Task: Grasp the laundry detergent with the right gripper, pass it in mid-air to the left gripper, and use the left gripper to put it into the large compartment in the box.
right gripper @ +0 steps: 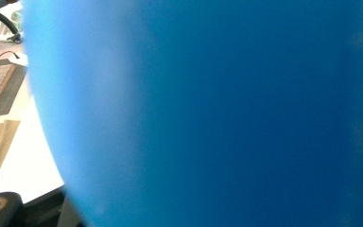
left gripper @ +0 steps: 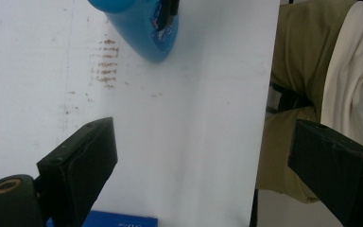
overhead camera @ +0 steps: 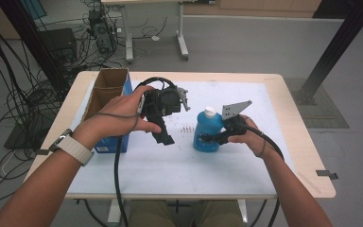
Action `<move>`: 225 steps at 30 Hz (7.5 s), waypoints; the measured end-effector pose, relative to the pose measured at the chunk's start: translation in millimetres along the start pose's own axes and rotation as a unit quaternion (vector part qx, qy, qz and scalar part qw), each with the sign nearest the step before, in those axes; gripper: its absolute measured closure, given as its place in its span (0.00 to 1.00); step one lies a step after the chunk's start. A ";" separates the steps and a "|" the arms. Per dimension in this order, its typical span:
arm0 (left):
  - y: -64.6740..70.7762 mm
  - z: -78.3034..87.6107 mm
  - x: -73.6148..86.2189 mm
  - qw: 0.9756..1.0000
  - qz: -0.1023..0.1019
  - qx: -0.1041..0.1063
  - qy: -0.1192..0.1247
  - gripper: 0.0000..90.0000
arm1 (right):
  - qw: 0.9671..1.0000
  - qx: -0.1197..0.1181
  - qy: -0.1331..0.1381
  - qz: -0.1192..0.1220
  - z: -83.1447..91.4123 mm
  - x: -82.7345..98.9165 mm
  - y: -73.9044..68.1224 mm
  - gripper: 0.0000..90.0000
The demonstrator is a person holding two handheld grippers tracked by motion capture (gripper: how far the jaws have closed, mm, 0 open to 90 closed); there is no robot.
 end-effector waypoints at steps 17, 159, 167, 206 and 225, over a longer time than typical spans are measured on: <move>-0.7 0.5 0.6 1.000 0.002 -0.001 0.002 0.10 | 1.000 0.001 -0.003 0.001 0.1 -0.3 -0.4 0.48; -4.7 0.0 -54.8 0.999 -0.018 0.027 0.009 0.08 | 0.991 -0.098 -0.043 0.077 -3.2 -79.2 -57.9 0.48; -4.7 -0.1 -54.0 1.000 -0.017 0.025 0.007 0.09 | 0.991 -0.099 -0.042 0.077 -3.5 -79.4 -58.3 0.48; -4.1 0.7 -53.3 0.999 -0.019 0.025 0.006 0.09 | 0.992 -0.096 -0.040 0.076 -2.8 -79.4 -56.4 0.48; -3.3 0.9 -53.1 0.999 -0.021 0.025 0.005 0.09 | 0.992 -0.097 -0.043 0.070 -3.3 -77.6 -55.3 0.48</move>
Point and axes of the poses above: each handheld gripper's, and its own axes: z roughly backward along the jaws, x roughly out of its underside, y roughly to its right, the point moved 7 cm from there along -z, roughly forward along the jaws, and after that the axes turned 3 degrees about z, right-handed, at the moved point
